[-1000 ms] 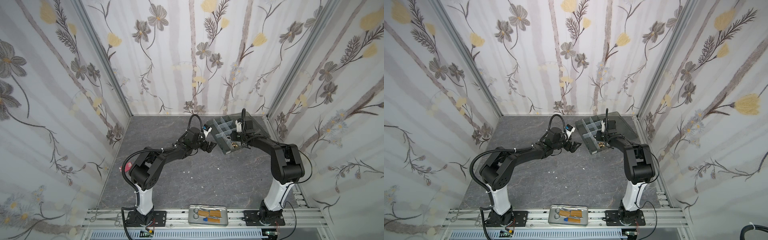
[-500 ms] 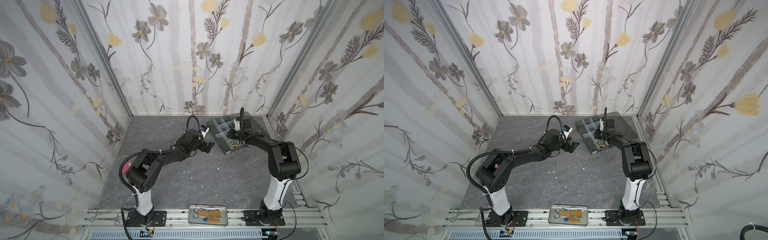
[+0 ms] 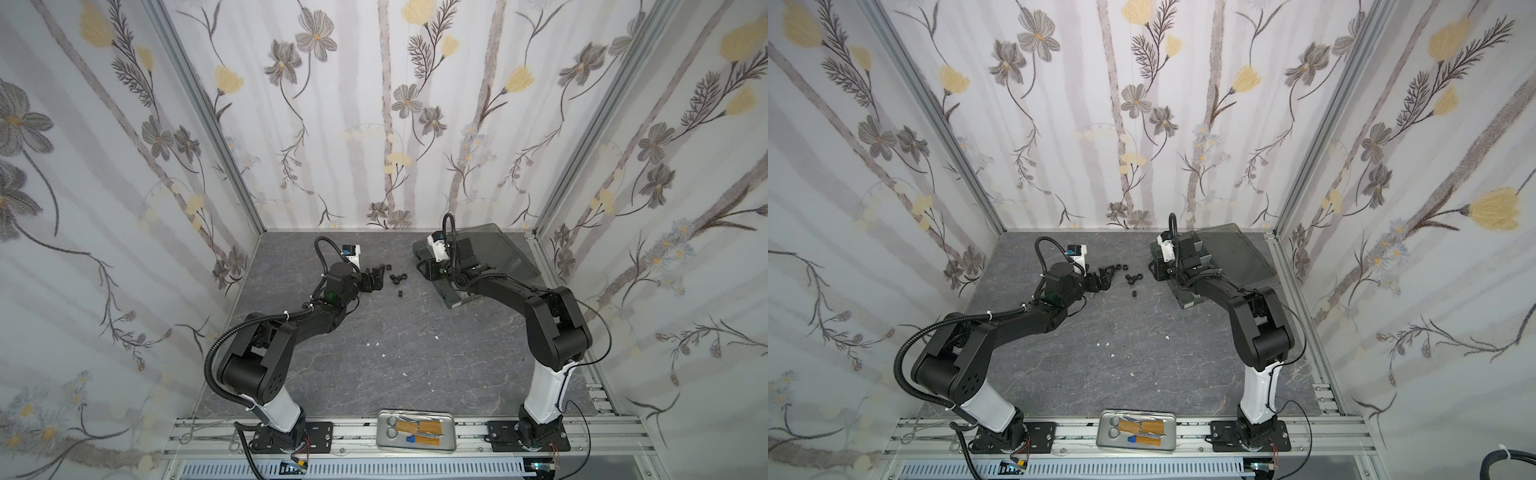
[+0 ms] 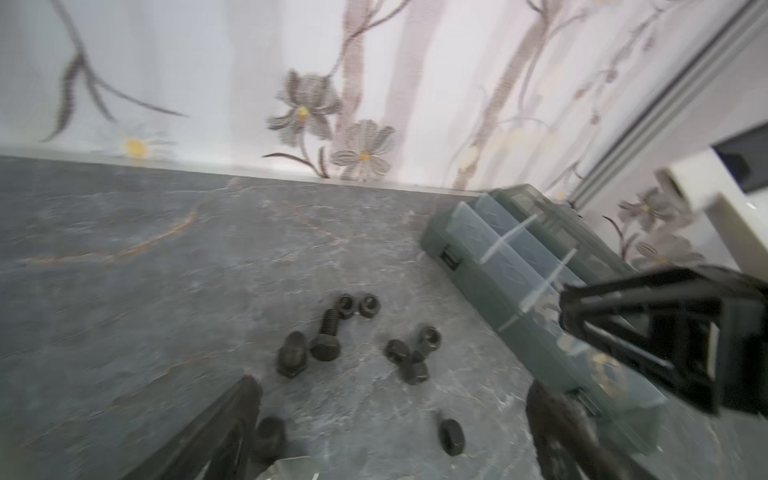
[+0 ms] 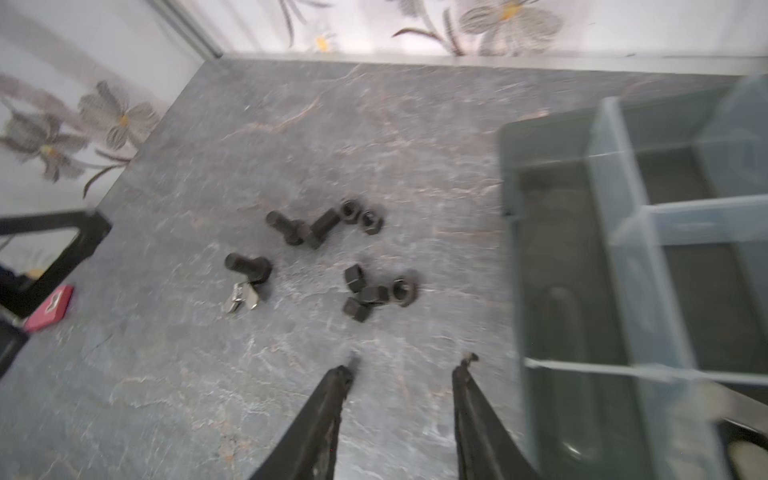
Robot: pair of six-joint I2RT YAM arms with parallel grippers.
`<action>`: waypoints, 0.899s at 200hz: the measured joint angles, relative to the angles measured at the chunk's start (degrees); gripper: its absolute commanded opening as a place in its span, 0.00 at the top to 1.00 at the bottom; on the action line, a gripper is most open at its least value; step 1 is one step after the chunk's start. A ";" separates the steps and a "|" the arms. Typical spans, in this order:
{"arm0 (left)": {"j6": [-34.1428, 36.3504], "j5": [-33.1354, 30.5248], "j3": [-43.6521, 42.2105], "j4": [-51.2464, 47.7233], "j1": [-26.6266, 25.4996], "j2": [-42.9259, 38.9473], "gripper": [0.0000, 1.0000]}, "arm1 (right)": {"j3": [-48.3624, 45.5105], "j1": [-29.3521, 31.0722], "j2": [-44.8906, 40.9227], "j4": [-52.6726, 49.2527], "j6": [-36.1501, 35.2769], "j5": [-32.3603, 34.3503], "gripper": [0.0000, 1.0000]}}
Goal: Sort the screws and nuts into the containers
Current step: 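Withdraw the right gripper while the left gripper lowers onto a silver wing nut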
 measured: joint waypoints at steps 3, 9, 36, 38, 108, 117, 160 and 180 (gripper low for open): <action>-0.26 -1.20 0.31 -0.98 0.28 0.00 0.13 | 0.26 0.74 0.44 0.02 -0.31 -0.15 0.56; -0.35 -2.34 0.85 -2.93 0.52 0.00 0.14 | 0.50 1.86 0.96 0.09 -0.74 -0.48 0.56; 0.63 -5.03 3.87 -11.98 0.57 0.39 0.20 | -1.42 3.45 0.68 4.37 -0.94 -0.42 0.52; 0.92 -5.22 4.24 -12.72 0.57 0.59 0.21 | -1.66 3.43 0.57 4.72 -0.92 -0.31 0.52; 8.31 -5.16 17.25 -32.81 0.63 13.11 0.39 | -1.66 3.15 0.09 8.55 -0.57 1.31 0.51; 8.85 -5.14 18.36 -34.27 0.63 14.32 0.37 | -2.03 3.10 -0.02 8.57 -0.57 1.68 0.51; 12.35 -4.57 23.61 -38.93 0.63 19.39 0.39 | -4.24 2.47 -0.92 8.31 -0.57 2.54 0.50; 13.42 -4.52 24.44 -39.95 0.55 20.63 0.41 | -4.63 2.01 -1.16 8.13 -0.57 2.60 0.50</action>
